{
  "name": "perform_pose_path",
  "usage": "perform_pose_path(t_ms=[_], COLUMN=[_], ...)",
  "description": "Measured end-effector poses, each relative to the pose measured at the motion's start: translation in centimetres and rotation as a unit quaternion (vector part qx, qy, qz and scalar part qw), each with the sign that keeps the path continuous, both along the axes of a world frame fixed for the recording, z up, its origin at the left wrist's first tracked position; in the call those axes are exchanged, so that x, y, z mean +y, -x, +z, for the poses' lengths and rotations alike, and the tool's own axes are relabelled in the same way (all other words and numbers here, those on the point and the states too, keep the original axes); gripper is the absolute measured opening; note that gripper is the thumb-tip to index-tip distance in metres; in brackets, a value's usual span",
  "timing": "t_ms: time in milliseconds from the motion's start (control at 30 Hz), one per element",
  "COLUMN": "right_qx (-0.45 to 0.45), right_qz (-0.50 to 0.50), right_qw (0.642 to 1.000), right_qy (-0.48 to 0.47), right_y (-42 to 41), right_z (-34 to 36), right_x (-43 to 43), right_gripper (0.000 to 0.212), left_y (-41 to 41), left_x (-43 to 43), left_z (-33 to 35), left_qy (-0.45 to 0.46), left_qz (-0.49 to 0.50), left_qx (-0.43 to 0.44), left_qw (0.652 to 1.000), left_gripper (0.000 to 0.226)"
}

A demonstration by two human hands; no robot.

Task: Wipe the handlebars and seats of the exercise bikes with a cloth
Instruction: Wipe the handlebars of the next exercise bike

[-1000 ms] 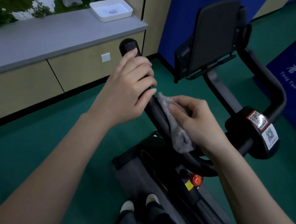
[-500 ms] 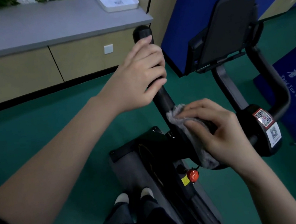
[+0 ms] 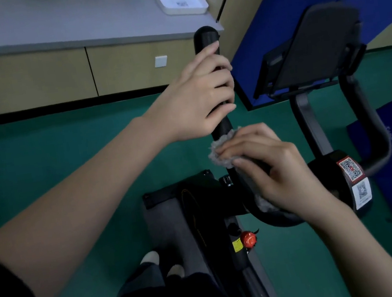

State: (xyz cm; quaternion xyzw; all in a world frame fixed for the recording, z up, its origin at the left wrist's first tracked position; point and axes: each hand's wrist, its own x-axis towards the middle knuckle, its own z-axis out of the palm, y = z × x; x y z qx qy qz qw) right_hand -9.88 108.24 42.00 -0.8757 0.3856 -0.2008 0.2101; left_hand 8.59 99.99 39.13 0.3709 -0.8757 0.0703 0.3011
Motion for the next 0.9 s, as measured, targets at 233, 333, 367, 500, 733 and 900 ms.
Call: perform_pose_path(t_ms=[233,333,367,500,733,900], right_qx=[-0.061,-0.128,-0.134,-0.116,-0.137,-0.104], right_qz=[-0.021,-0.151,-0.186,-0.245,-0.340,-0.363], right_qw=[0.996,0.979,0.973,0.963,0.927,0.900], right_qy=[-0.067,-0.043,-0.025,0.008,-0.082,-0.216], right_y=[3.2,1.7,1.0,1.2,-0.4,0.7], right_z=[0.3,-0.6,-1.0,-2.1,-1.1,-1.8], right_x=[2.0,2.4,2.8,4.6,2.0,0.2], right_gripper=[0.017,0.020,0.021,0.019,0.017,0.030], left_y=[1.5,1.8,1.9,1.9,1.8,1.6], left_x=[1.3,1.2,1.2,1.4,1.2,0.9], left_z=[-0.5,-0.6,-0.7,-1.1,-1.5,-2.1], left_qy=[-0.028,-0.028,-0.028,-0.031,-0.017,0.004], left_qz=[0.008,0.027,0.032,0.047,0.038,0.007], left_qx=[-0.046,-0.064,-0.070,-0.067,-0.044,-0.025], left_qw=[0.999,0.997,0.997,0.996,0.998,1.000], left_gripper=[0.044,0.043,0.043,0.046,0.041,0.042])
